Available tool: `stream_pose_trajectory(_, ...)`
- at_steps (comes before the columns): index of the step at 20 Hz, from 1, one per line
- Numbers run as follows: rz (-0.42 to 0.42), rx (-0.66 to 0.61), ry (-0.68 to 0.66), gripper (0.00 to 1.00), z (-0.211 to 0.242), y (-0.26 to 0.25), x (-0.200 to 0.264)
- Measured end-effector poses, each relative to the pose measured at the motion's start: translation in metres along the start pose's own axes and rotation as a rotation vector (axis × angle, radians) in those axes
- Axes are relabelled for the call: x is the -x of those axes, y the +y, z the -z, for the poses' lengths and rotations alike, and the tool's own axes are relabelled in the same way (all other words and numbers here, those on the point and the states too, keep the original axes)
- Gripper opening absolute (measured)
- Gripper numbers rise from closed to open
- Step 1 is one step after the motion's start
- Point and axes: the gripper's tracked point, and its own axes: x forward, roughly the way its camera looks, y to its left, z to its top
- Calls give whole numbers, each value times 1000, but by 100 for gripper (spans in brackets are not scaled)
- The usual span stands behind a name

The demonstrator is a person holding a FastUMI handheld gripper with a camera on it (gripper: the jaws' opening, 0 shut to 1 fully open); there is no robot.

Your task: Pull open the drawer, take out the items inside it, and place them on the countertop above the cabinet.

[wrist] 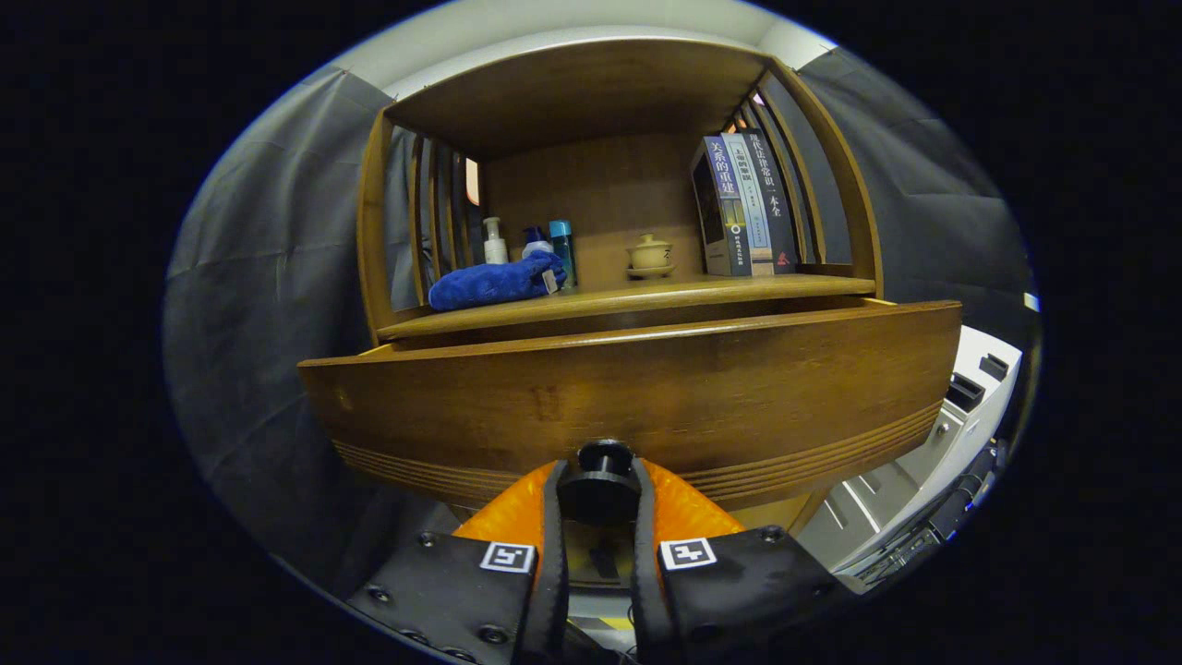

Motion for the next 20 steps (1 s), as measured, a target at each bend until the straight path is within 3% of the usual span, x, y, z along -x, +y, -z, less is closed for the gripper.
stream_pose_trajectory(20,-22,51,54,36,31,11,72)
